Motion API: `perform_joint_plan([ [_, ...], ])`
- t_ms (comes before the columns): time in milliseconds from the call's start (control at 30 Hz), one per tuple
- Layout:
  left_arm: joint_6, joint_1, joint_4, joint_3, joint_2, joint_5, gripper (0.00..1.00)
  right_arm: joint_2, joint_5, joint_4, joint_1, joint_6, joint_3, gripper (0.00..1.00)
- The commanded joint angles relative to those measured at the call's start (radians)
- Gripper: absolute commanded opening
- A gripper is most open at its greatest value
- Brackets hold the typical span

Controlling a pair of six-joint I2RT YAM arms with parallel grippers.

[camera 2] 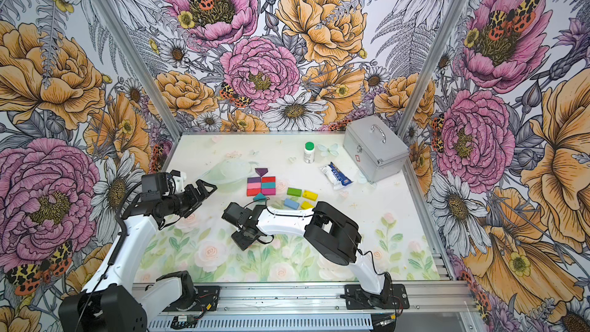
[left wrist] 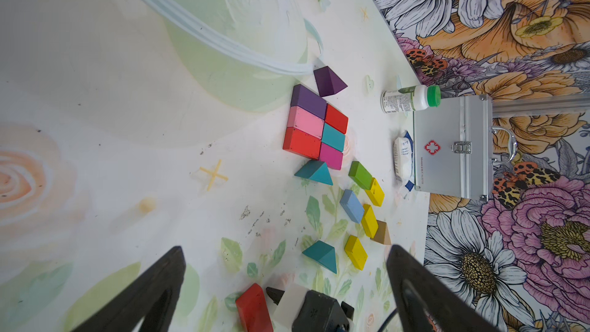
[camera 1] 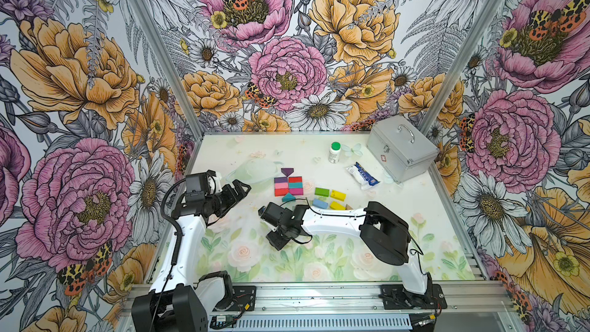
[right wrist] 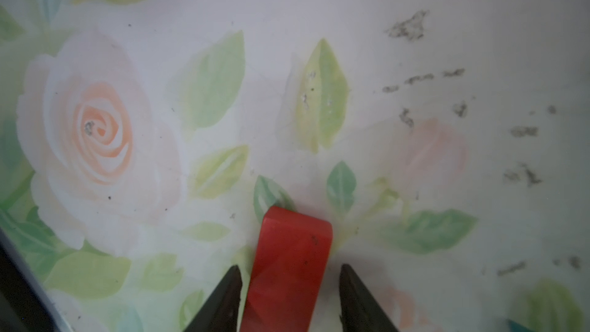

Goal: Assemble a piece of candy with building blocks
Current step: Pick up the building block from the center of the board.

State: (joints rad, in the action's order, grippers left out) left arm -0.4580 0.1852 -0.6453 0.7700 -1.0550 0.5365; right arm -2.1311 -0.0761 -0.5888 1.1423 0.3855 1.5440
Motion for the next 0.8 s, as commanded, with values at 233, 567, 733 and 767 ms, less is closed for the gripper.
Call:
perform_joint_plan([
  [233, 0.001, -0.007, 0.026, -0.016, 0.004, 0.017, 0.99, -0.042, 0.060, -0.046, 0.001, -0.002, -0.007, 0.29],
  [567, 0.015, -0.092, 0.026, -0.004, 0.032, -0.008, 0.99, 0.158, 0.079, -0.042, -0.046, -0.048, -0.050, 0.18],
  [733, 0.026, -0.195, 0.026, 0.003, 0.053, -0.033, 0.99, 0.284, 0.052, -0.049, -0.109, -0.075, -0.095, 0.17],
  [767, 0.032, -0.216, 0.026, 0.005, 0.062, -0.039, 0.99, 0.308, 0.050, -0.058, -0.123, -0.083, -0.107, 0.17],
])
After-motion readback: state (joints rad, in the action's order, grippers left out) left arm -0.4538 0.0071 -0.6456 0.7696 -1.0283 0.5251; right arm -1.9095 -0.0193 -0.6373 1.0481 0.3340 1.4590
